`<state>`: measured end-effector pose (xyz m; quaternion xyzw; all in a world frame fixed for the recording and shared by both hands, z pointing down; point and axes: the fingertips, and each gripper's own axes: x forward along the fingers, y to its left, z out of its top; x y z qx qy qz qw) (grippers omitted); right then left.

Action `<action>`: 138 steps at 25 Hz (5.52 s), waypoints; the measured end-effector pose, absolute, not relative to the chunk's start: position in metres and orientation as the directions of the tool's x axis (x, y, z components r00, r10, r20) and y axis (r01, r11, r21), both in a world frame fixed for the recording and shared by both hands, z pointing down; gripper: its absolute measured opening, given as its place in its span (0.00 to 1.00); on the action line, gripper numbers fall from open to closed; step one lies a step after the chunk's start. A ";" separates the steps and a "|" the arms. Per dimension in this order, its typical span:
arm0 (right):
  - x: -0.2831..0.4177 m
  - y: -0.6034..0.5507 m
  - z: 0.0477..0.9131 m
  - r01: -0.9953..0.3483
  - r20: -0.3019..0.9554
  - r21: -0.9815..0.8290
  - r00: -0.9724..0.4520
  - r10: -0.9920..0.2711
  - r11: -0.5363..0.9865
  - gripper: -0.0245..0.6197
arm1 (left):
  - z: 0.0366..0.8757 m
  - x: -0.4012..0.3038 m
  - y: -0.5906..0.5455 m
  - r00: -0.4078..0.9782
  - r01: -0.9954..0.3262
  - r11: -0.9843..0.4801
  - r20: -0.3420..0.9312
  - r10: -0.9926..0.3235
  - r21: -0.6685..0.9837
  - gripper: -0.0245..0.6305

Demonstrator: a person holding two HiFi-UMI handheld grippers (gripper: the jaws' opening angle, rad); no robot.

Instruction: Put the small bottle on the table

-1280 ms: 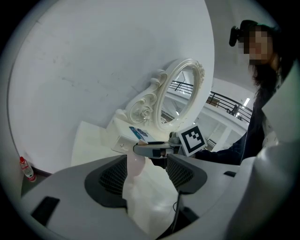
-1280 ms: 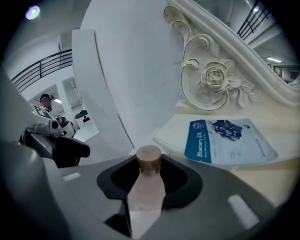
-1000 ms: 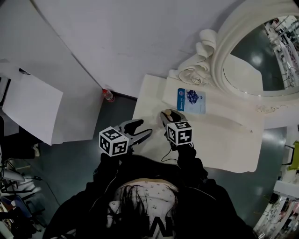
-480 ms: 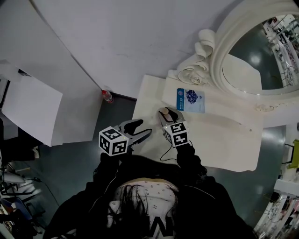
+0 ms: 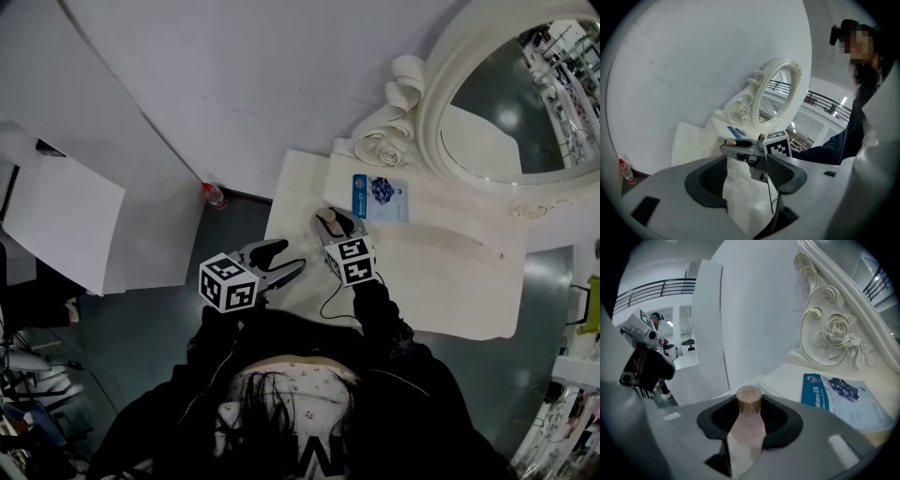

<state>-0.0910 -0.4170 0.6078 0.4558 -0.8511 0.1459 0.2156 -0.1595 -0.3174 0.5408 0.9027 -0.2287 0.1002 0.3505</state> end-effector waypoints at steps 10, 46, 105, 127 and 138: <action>-0.088 -0.415 0.604 -0.874 0.524 -0.094 -0.450 -0.723 0.476 0.29 | 0.534 -0.158 -0.309 0.880 -0.473 -0.672 0.343 -0.328 0.570 0.44; -0.036 -0.274 0.500 -0.864 0.297 -0.381 -0.452 -0.841 0.330 0.19 | 0.520 -0.102 -0.263 0.919 -0.378 -0.730 0.323 -0.224 0.569 0.44; -0.126 0.017 0.448 -0.854 0.204 -0.349 -0.471 -0.858 0.385 0.05 | 0.465 -0.175 0.038 0.935 -0.331 -0.829 0.275 -0.223 0.451 0.08; -0.198 0.077 0.450 -0.904 0.227 -0.249 -0.404 -0.886 0.348 0.05 | 0.471 -0.242 0.082 0.960 -0.257 -0.850 0.219 -0.172 0.459 0.05; -0.208 0.087 0.451 -0.911 0.233 -0.220 -0.396 -0.888 0.348 0.05 | 0.473 -0.250 0.091 0.965 -0.240 -0.854 0.213 -0.156 0.461 0.05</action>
